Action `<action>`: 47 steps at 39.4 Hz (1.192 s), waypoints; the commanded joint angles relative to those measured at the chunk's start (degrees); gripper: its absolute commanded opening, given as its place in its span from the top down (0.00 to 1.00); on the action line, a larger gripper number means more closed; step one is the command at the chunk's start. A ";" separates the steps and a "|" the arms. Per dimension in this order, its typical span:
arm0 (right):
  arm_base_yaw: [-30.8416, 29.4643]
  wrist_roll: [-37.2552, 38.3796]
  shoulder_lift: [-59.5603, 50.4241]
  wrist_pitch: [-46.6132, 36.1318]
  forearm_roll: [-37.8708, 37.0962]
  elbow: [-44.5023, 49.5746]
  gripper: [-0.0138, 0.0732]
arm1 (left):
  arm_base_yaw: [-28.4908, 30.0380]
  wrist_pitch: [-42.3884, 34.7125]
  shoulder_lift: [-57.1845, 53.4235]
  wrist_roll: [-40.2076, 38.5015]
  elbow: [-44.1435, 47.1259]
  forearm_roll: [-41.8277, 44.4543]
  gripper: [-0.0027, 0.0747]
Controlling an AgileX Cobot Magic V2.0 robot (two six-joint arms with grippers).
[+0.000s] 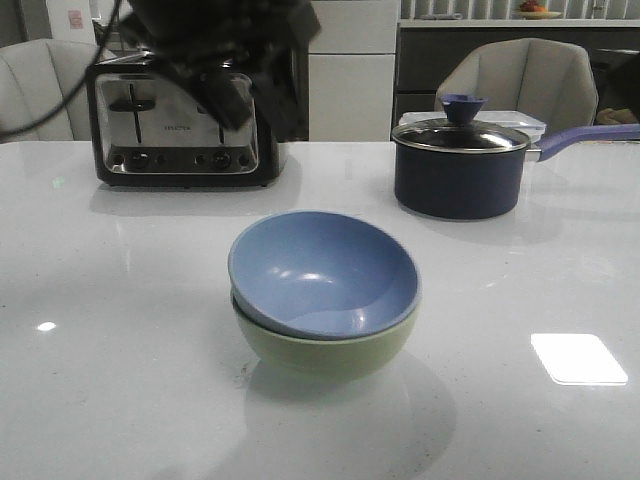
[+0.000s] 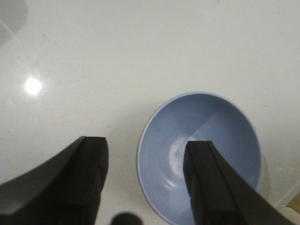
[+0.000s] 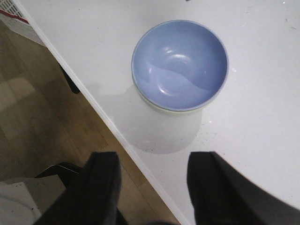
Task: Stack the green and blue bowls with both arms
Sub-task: 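Open the left gripper and raise it away from the stacked bowls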
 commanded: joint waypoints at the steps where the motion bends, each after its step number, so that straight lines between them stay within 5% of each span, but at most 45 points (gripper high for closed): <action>1: -2.31 -0.18 -0.47 -1.78 -0.13 -1.60 0.33 | -2.00 -1.82 -8.69 0.22 1.14 1.53 0.40; 22: -6.65 1.74 -0.47 3.00 -0.07 -1.60 0.33 | -5.27 -5.35 -39.38 0.22 27.81 3.23 0.40; 36: -6.65 1.74 -0.47 -0.76 -0.07 -1.60 0.34 | -5.27 -9.74 -46.03 0.22 35.65 3.23 0.42; 47: -6.65 1.74 -0.47 -0.92 -0.07 -1.60 0.68 | -5.27 -9.86 -45.72 0.22 35.65 3.23 0.69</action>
